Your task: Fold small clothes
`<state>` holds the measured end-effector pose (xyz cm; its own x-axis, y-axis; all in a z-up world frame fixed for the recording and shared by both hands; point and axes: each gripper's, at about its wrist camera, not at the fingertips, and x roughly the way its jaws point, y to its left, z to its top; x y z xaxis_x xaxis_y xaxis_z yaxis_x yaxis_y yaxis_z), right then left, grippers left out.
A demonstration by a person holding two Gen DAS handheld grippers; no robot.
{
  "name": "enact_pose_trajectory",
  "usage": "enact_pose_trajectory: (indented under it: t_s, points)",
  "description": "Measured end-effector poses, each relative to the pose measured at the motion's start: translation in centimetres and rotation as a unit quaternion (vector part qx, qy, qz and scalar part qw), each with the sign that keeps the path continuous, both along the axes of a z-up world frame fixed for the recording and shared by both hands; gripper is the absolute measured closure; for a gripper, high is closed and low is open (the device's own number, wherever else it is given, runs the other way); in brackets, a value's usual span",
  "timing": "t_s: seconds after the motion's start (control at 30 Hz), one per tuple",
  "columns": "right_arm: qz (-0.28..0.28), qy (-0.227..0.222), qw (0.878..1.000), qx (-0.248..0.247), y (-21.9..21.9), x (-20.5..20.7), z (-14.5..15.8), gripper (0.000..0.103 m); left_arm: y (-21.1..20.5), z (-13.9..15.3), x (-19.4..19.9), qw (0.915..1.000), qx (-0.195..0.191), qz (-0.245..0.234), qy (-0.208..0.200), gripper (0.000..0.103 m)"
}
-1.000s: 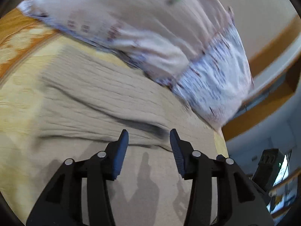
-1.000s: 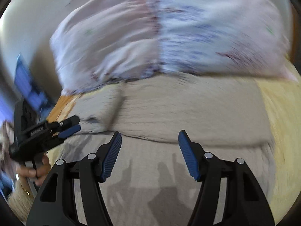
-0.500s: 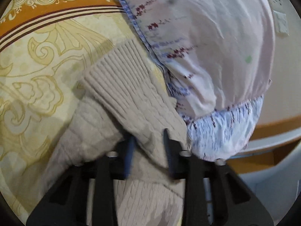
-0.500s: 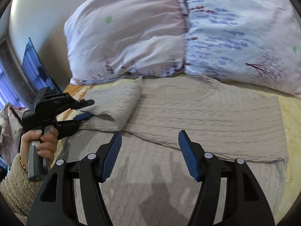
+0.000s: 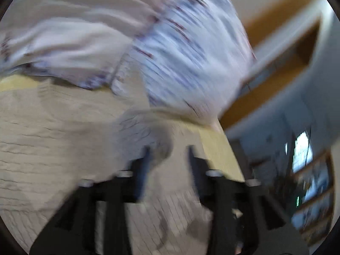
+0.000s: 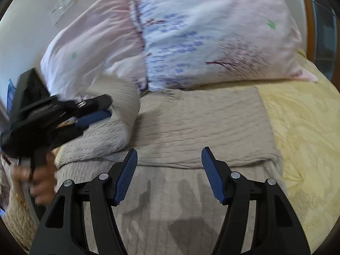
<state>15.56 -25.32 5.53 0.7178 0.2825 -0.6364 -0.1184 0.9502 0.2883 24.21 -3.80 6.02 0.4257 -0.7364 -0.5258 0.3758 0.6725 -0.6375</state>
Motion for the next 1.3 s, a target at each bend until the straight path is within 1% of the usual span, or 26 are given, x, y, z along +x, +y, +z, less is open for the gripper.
enact_pose_trajectory:
  t_s: [0.03,0.1,0.17,0.23,0.3,0.37,0.43,0.53,0.57,0.67,0.77,0.8,0.87,0.97,1.03,1.1,1.17,1.23,1.3]
  points:
    - [-0.002,0.005,1.0,0.009,-0.5,0.1,-0.1,0.039,0.3,0.2,-0.9,0.9998,0.013,-0.003,-0.016,0.05]
    - [-0.001,0.015,1.0,0.025,-1.1,0.5,-0.3,0.039,1.8,0.3,-1.6,0.9993,0.028,0.008,-0.023,0.044]
    - [0.002,0.028,0.999,0.045,-1.5,1.2,-0.5,0.039,5.3,-0.2,-2.3,0.998,0.043,0.045,-0.012,0.044]
    - [-0.002,0.045,0.996,0.073,-2.1,2.6,-0.9,0.044,8.4,-0.8,-2.8,0.9942,0.068,0.084,0.001,0.044]
    - [-0.025,0.064,0.993,0.099,-3.0,3.9,-1.4,0.052,11.6,-1.5,-3.3,0.9871,0.103,0.122,0.006,0.044]
    - [-0.059,0.092,0.984,0.14,-4.5,5.6,-2.2,0.057,14.8,-1.9,-4.2,0.9776,0.139,0.158,0.01,0.044]
    - [-0.08,0.118,0.975,0.173,-5.7,7.0,-3.2,0.058,16.9,-2.2,-4.9,0.972,0.154,0.176,0.017,0.044]
    - [-0.095,0.138,0.968,0.186,-6.1,8.3,-4.2,0.063,19.6,-2.5,-6.0,0.9654,0.17,0.197,0.025,0.044]
    - [-0.097,0.139,0.968,0.186,-6.1,8.4,-4.4,0.065,20.3,-2.7,-6.3,0.9638,0.175,0.2,0.027,0.044]
    - [-0.098,0.134,0.968,0.191,-5.9,8.5,-4.4,0.068,21.4,-3.0,-6.8,0.9595,0.194,0.201,0.031,0.044]
    - [-0.1,0.135,0.967,0.189,-5.4,9.0,-4.6,0.073,21.6,-3.3,-6.9,0.9575,0.207,0.198,0.032,0.044]
    - [-0.1,0.134,0.968,0.188,-5.4,9.2,-4.6,0.081,21.4,-3.4,-6.9,0.9572,0.21,0.197,0.032,0.044]
    - [-0.095,0.131,0.97,0.182,-5.1,9.4,-4.6,0.095,21.2,-3.6,-6.8,0.9555,0.219,0.195,0.031,0.044]
    - [-0.086,0.097,0.975,0.178,-4.9,8.4,-3.3,0.095,21.2,-4.1,-6.6,0.9539,0.225,0.195,0.036,0.044]
    - [-0.077,0.068,0.979,0.174,-4.7,6.9,-1.8,0.095,21.0,-4.4,-6.5,0.9533,0.229,0.193,0.038,0.044]
    - [-0.075,0.051,0.981,0.17,-4.6,5.3,-0.9,0.095,21.0,-4.6,-6.5,0.9521,0.234,0.192,0.038,0.044]
    - [-0.083,0.054,0.983,0.154,-4.3,4.6,-1.3,0.095,20.9,-4.6,-6.5,0.9515,0.237,0.192,0.036,0.043]
    - [-0.093,0.076,0.983,0.139,-4.3,4.3,-2.5,0.095,20.9,-4.6,-6.5,0.9515,0.237,0.193,0.037,0.043]
    - [-0.101,0.094,0.981,0.139,-4.4,4.2,-3.8,0.095,21.0,-4.6,-6.5,0.9515,0.236,0.194,0.037,0.043]
